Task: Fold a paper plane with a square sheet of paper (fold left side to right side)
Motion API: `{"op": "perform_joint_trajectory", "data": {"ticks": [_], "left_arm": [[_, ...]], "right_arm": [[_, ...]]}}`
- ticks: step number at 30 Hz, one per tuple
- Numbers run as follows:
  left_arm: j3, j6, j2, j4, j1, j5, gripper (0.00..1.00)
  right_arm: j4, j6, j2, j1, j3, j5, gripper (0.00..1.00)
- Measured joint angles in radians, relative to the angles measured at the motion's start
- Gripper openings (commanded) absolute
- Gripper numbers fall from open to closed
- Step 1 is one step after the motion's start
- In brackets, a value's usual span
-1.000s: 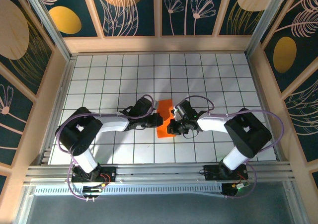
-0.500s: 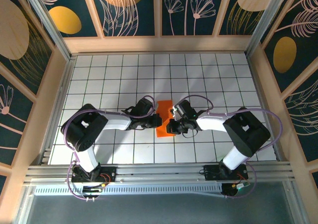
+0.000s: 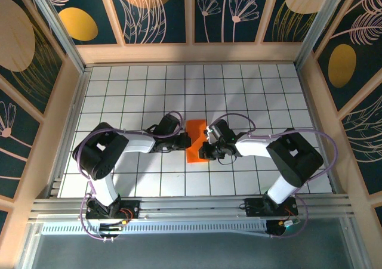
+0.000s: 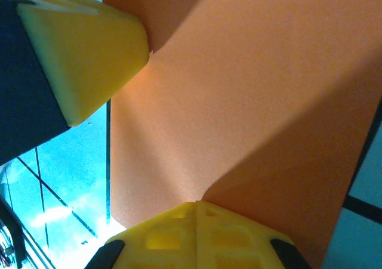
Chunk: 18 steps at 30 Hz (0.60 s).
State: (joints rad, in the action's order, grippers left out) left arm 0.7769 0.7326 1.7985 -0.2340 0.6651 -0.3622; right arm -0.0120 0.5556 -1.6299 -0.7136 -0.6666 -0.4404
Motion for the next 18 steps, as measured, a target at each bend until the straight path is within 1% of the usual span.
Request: {"op": "perform_joint_trajectory", "data": {"ticks": [7, 13, 18], "left_arm": [[0.029, -0.019, 0.028, 0.001, -0.042, -0.033, 0.03], [0.056, -0.03, 0.044, 0.01, -0.088, -0.023, 0.03], [0.076, -0.034, 0.056, 0.024, -0.103, -0.025, 0.03]], "right_arm": [[-0.034, 0.0, -0.007, 0.0, 0.0, 0.021, 0.0], [-0.037, 0.0, -0.007, 0.0, 0.002, 0.021, 0.0], [-0.037, 0.0, -0.007, 0.0, 0.002, 0.021, 0.0]]}}
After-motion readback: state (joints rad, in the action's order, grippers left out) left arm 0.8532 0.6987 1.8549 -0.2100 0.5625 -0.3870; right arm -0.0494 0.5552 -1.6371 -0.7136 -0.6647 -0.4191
